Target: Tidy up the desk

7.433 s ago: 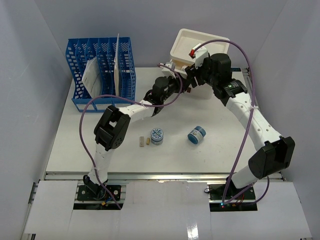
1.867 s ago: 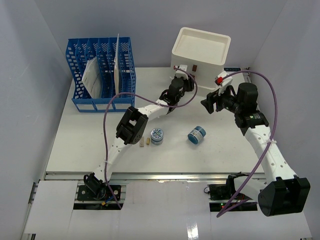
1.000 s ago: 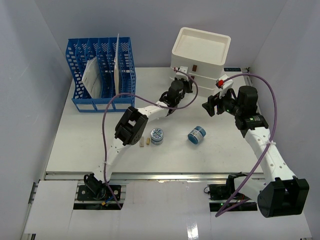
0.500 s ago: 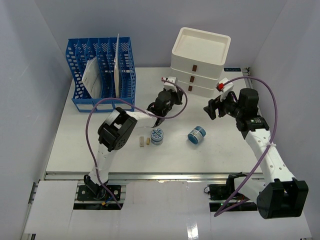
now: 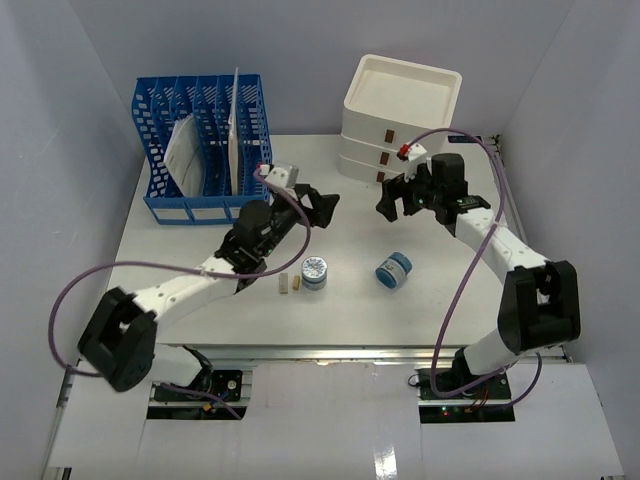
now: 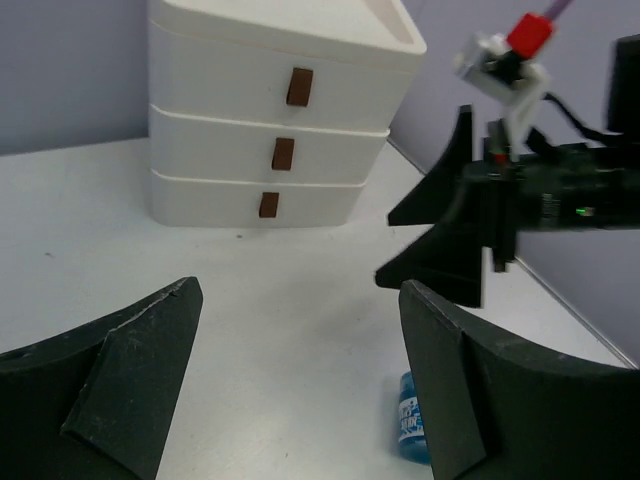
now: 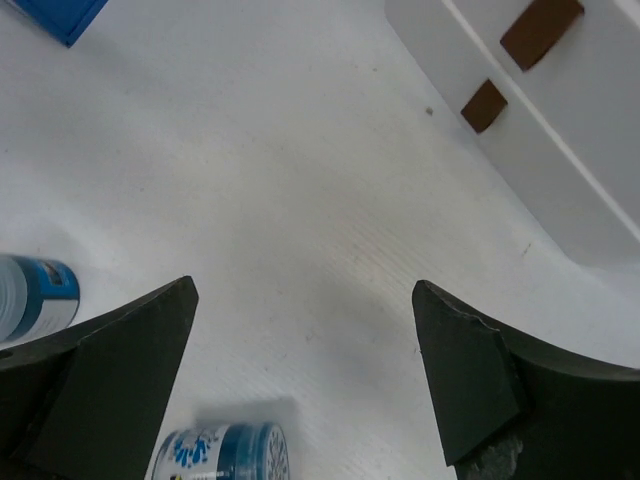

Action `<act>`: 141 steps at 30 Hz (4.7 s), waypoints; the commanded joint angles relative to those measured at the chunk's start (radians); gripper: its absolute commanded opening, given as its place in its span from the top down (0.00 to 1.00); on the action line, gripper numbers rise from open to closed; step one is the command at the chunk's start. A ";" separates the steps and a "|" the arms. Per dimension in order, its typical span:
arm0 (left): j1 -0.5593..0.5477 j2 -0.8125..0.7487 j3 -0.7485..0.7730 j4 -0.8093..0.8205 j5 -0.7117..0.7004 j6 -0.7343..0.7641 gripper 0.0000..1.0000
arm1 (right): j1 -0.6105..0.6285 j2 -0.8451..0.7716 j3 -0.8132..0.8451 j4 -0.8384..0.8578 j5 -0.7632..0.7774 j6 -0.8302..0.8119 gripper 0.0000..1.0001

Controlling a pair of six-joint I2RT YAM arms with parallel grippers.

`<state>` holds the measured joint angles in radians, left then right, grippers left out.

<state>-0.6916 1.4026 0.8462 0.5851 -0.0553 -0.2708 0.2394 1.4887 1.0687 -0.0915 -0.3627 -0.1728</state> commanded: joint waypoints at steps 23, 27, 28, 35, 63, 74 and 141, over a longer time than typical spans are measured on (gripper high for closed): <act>0.021 -1.003 -0.468 -0.692 -0.089 -0.309 0.05 | 0.222 0.539 0.475 0.382 0.989 0.352 0.13; 0.021 -1.021 -0.464 -0.720 -0.090 -0.331 0.05 | 0.221 0.611 0.547 0.397 1.036 0.311 0.14; 0.021 -1.024 -0.461 -0.728 -0.089 -0.336 0.05 | 0.221 0.631 0.562 0.397 1.049 0.303 0.15; 0.021 -1.046 -0.440 -0.770 -0.096 -0.346 0.04 | 0.216 0.670 0.600 0.396 1.064 0.293 0.38; 0.021 -1.135 -0.455 -0.824 -0.051 -0.401 0.04 | 0.219 0.280 0.119 0.486 0.796 0.416 0.90; 0.021 -1.206 -0.467 -0.883 -0.020 -0.409 0.03 | 0.286 0.119 -0.025 0.395 0.516 0.420 0.89; 0.021 -1.163 -0.487 -0.888 0.049 -0.431 0.02 | 0.293 0.025 -0.128 -0.540 0.149 -0.460 0.04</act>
<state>-0.6750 0.2262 0.3683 -0.3279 -0.0307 -0.6985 0.5303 1.4872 0.9348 -0.6161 -0.1799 -0.5016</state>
